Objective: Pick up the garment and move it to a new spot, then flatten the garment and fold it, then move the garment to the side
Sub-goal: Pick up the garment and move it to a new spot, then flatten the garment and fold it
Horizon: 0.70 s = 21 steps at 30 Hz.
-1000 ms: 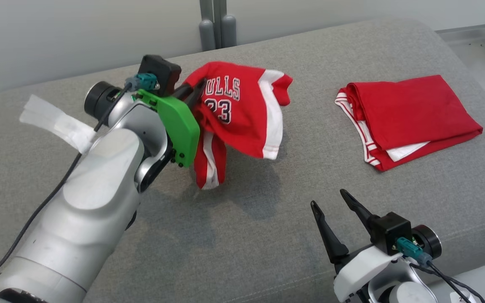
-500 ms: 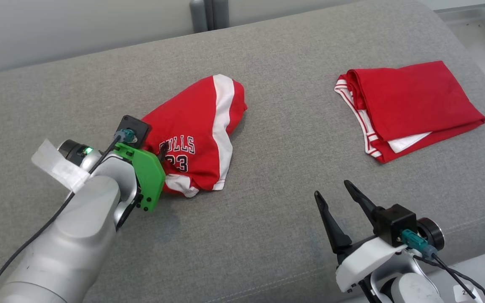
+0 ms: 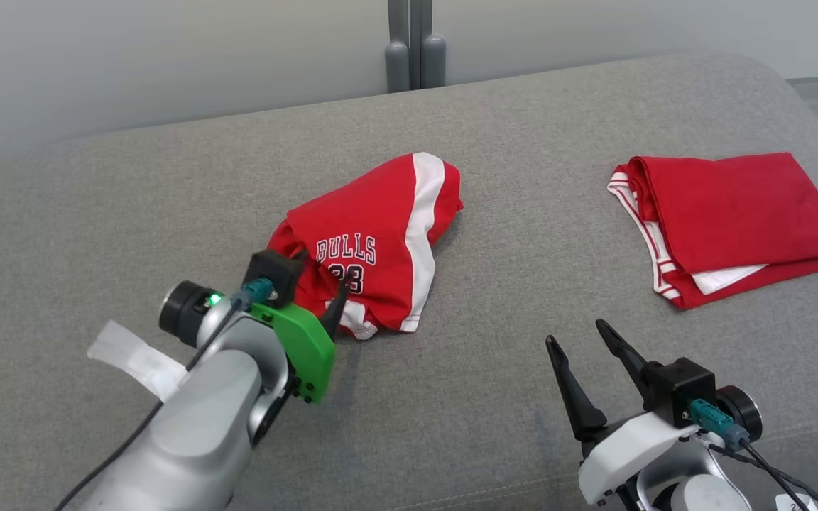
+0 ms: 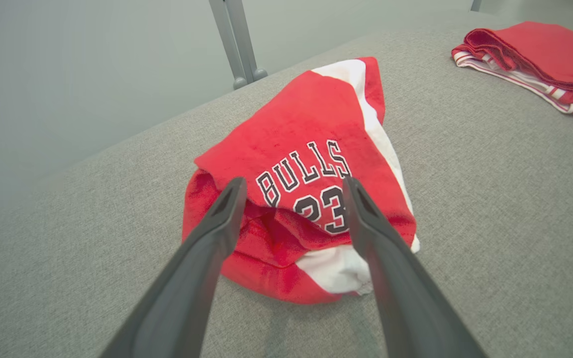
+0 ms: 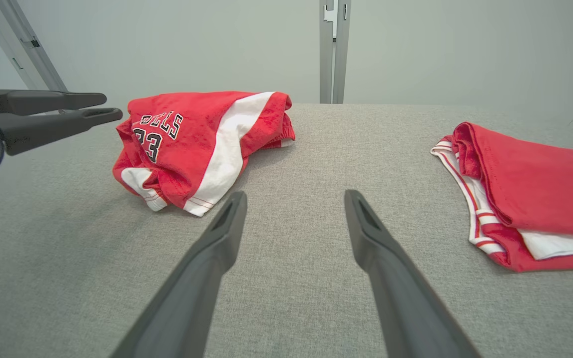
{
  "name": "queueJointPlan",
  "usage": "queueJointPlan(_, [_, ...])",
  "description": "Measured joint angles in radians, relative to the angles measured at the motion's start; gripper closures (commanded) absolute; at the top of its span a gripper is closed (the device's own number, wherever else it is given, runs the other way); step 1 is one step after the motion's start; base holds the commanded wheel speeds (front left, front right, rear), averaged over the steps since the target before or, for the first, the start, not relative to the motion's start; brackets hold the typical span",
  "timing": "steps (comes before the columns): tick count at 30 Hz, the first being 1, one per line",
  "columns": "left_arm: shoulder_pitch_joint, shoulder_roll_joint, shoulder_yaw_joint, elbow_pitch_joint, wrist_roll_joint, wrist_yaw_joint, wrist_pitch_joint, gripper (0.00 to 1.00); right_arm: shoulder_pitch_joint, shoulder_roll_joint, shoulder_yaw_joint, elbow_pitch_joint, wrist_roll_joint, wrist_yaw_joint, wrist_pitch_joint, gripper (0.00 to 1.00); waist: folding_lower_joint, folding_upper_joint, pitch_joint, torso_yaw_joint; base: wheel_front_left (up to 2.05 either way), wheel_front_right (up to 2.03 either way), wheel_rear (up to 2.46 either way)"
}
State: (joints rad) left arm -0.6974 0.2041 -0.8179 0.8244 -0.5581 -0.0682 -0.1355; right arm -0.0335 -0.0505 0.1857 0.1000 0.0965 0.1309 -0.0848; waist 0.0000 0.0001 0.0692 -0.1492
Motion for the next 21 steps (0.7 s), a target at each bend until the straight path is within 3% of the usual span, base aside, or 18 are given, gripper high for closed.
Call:
queueJointPlan(8, [0.092,-0.04,-0.062,-0.102,0.017,0.026,0.019,0.0,0.012,0.0,-0.008,-0.014,0.0,0.0,0.006,0.0,0.0,0.0,-0.021,0.014,0.0,0.0,0.0])
queueJointPlan(21, [0.117,-0.056,-0.091,-0.092,0.032,0.078,0.056,0.0,0.0,0.0,-0.001,-0.019,0.002,0.0,-0.001,0.0,0.0,0.0,0.039,-0.062,0.0,0.0,0.0])
